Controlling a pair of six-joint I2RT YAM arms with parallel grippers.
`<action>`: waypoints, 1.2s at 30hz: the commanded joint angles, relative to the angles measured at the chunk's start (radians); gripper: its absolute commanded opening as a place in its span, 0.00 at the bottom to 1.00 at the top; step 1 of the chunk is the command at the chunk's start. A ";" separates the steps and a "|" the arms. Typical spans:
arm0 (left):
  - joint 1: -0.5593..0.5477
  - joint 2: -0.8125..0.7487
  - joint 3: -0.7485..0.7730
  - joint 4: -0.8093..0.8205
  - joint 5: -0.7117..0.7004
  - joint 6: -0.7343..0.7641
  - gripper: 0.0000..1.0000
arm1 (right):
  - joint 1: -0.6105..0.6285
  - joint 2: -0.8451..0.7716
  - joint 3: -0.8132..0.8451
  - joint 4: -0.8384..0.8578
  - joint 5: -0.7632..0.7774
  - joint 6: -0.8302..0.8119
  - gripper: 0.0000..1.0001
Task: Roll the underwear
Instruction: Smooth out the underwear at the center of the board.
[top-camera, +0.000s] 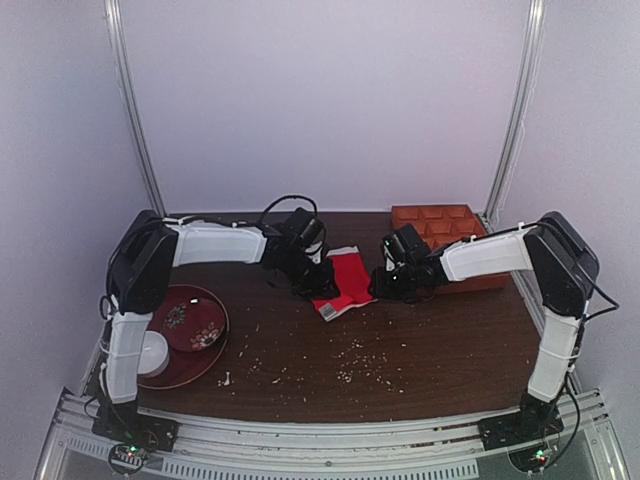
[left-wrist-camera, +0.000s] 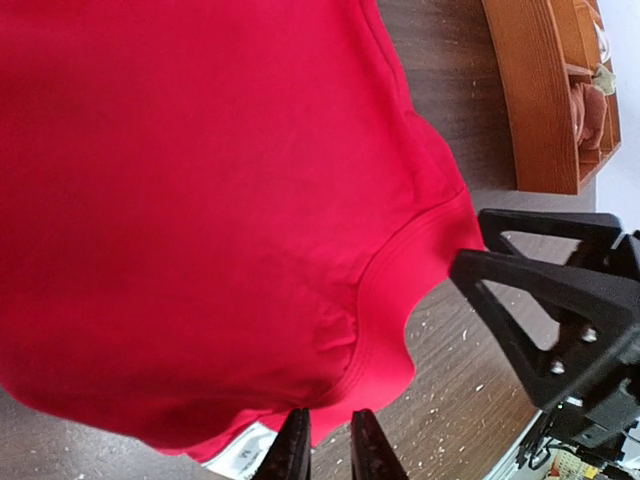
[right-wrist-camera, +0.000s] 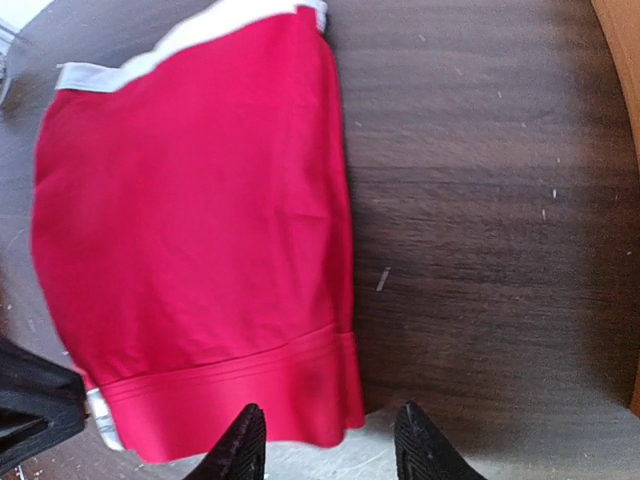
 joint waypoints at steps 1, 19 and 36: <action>-0.003 0.049 0.032 0.008 0.010 0.002 0.16 | -0.015 0.042 0.030 0.000 -0.026 0.029 0.42; -0.002 0.088 0.000 -0.131 -0.056 0.000 0.12 | -0.025 -0.010 -0.055 -0.035 0.012 0.064 0.00; -0.002 0.064 -0.012 -0.116 -0.051 -0.007 0.15 | -0.034 -0.036 -0.092 0.088 -0.067 0.106 0.40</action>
